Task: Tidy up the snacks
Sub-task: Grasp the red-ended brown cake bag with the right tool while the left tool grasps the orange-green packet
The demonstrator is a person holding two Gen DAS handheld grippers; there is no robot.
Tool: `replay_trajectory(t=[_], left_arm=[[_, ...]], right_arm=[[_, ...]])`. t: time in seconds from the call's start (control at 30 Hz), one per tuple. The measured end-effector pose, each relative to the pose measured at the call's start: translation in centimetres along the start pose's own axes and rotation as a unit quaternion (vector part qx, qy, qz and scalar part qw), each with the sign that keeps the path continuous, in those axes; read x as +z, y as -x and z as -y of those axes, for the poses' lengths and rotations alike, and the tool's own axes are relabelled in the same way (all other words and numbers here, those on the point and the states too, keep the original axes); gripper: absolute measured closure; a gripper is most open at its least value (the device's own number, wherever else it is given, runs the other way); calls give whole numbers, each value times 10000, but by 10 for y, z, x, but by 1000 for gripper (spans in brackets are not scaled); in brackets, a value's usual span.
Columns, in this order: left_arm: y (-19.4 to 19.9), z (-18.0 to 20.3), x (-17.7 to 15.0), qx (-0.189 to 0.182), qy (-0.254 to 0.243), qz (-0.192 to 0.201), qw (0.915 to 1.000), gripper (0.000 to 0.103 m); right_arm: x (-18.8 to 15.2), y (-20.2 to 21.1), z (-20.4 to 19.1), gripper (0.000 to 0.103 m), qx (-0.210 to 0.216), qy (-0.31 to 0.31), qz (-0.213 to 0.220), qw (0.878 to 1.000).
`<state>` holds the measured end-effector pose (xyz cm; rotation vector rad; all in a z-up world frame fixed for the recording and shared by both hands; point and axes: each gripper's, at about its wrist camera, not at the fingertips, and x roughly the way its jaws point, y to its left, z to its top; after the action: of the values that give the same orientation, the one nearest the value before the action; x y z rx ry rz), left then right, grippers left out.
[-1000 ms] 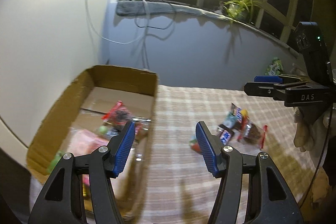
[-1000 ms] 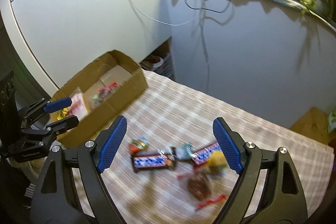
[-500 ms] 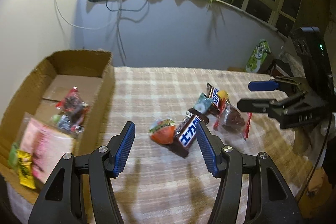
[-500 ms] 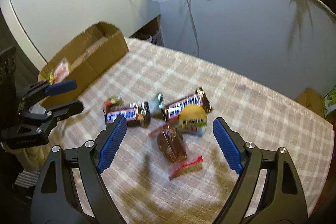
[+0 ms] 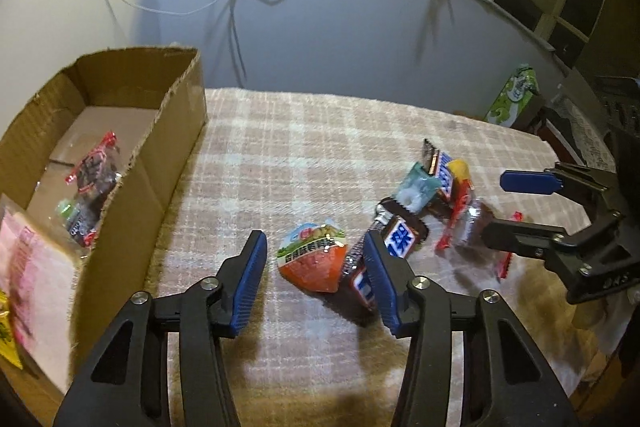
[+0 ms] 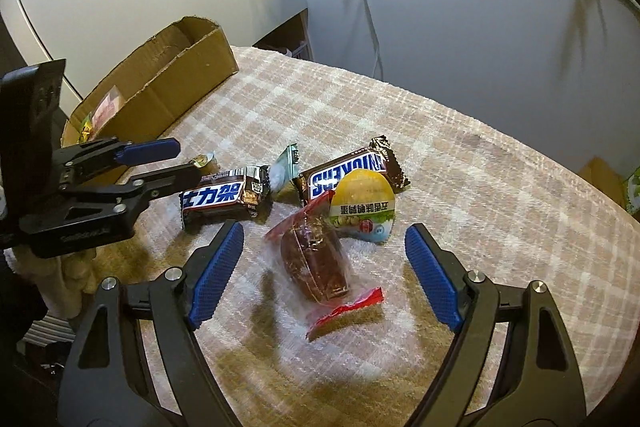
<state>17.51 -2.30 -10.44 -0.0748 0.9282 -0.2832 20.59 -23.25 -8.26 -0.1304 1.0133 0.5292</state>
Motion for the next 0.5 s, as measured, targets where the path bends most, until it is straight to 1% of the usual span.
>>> replay_trajectory(t=[0.07,0.2,0.23,0.27,0.33,0.4,0.43,0.47,0.5], left_arm=[[-2,-1,0,20,24,-2,10000,59],[-4,-6,1,-36,129,-18,9999,59],[-5,-7,1,-57,147,-16,9999,59],[-5,-8,1,-76,160,-16,9998,59],[-4,-9,0,-117,177,-20,9998,59],[-3,-11,-2,-152,218,-22,9996,60],[-3,-12,-4,-167,241,-20,9996,60],[-2,-13,-4,-166,257,-15,9995,60],[-2,-15,-6,-167,299,-14,9994,60]], right_arm=[[0,-3,-2,23,37,40,-47,10000],[1,-10,-7,24,44,150,-115,9998],[1,-12,-8,26,54,170,-132,9998],[1,-13,-9,30,65,191,-149,9997],[0,-18,-9,36,79,242,-229,9994],[-1,-24,-10,37,59,312,-297,9991],[-2,-26,-10,41,51,345,-320,9989],[-4,-28,-10,50,48,376,-352,9987],[-5,-30,-11,54,31,395,-399,9984]])
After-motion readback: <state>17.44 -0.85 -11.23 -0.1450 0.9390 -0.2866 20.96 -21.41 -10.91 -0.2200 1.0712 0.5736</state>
